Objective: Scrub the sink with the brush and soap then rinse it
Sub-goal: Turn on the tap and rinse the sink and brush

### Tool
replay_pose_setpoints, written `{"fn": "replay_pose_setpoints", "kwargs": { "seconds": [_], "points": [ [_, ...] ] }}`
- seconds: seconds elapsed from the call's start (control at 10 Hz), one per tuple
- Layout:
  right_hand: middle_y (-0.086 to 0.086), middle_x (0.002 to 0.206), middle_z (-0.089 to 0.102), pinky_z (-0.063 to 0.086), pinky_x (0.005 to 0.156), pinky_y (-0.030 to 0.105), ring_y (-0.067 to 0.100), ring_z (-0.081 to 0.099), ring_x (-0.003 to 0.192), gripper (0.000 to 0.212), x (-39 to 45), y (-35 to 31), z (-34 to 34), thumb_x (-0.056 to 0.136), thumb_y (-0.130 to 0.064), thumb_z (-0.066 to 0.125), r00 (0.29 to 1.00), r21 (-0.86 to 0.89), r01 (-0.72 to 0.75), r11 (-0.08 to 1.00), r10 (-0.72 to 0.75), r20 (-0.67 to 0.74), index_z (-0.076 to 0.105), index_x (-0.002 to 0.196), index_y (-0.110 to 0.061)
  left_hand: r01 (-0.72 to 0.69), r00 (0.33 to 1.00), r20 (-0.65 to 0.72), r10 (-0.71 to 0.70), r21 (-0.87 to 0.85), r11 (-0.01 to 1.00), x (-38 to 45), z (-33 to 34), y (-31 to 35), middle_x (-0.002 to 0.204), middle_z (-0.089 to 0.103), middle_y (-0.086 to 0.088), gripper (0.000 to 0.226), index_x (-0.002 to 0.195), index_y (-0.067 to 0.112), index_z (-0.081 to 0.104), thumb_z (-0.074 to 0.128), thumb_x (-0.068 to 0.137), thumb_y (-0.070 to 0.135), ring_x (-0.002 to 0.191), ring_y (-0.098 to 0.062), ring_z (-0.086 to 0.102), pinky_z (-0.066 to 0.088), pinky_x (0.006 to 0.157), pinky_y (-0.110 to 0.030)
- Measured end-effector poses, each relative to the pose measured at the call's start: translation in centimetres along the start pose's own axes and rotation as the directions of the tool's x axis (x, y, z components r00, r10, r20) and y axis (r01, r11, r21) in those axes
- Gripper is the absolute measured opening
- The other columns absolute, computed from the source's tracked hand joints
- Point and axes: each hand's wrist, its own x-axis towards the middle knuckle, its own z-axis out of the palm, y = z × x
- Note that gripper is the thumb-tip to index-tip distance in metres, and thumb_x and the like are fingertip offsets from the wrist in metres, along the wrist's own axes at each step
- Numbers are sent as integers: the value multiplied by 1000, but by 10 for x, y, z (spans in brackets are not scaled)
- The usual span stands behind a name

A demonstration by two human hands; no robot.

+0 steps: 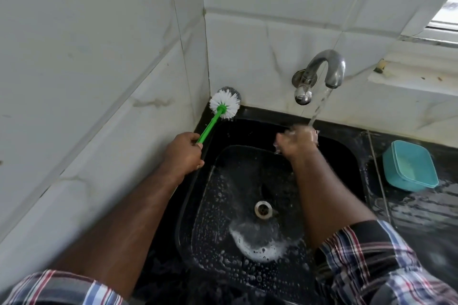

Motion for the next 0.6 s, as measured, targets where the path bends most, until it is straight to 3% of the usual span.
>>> {"fn": "replay_pose_setpoints", "kwargs": {
  "seconds": [0.1, 0.3, 0.4, 0.5, 0.6],
  "points": [
    [17, 155, 28, 26, 117, 49, 35, 25, 145, 52, -5, -22, 28, 98, -9, 40, 993, 97, 60, 993, -69, 91, 29, 147, 3, -3, 1000, -2, 3, 5, 1000, 1, 2, -2, 121, 63, -11, 40, 138, 16, 53, 54, 98, 13, 61, -24, 68, 55, 58, -28],
    [24, 157, 23, 21, 119, 43, 34, 20, 147, 54, -10, -12, -1, 100, -17, 31, 1000, 206, -5, 979, 6, -5, 24, 150, 5, -2, 1000, 6, 2, 2, 1000, 3, 5, -4, 120, 61, -8, 41, 138, 16, 53, 55, 97, 12, 63, -25, 70, 56, 58, -27],
    [25, 147, 40, 31, 116, 42, 35, 36, 140, 45, -14, -5, -12, 102, -16, 28, 1000, 298, -8, 954, 4, 14, 42, 137, 8, -9, 1000, 6, 9, 8, 1000, 3, 7, -4, 119, 61, -9, 40, 136, 16, 55, 55, 96, 12, 64, -27, 70, 58, 66, -30],
    [23, 110, 59, 44, 105, 40, 36, 54, 116, 32, -18, -2, -12, 98, -7, 27, 999, 311, 7, 950, 9, -50, 55, 99, 9, -10, 1000, 0, 10, 2, 1000, 3, 8, -5, 117, 62, -9, 39, 133, 17, 57, 57, 94, 12, 66, -30, 71, 60, 69, -35],
    [8, 80, 56, 54, 66, 27, 21, 59, 79, 24, -19, -1, -14, 84, 2, 31, 991, 326, 39, 944, 6, -136, 55, 84, -2, -2, 1000, -2, 2, -4, 1000, 2, 8, -6, 114, 62, -7, 39, 131, 17, 59, 58, 93, 11, 68, -30, 72, 60, 68, -33]
  ]
}}
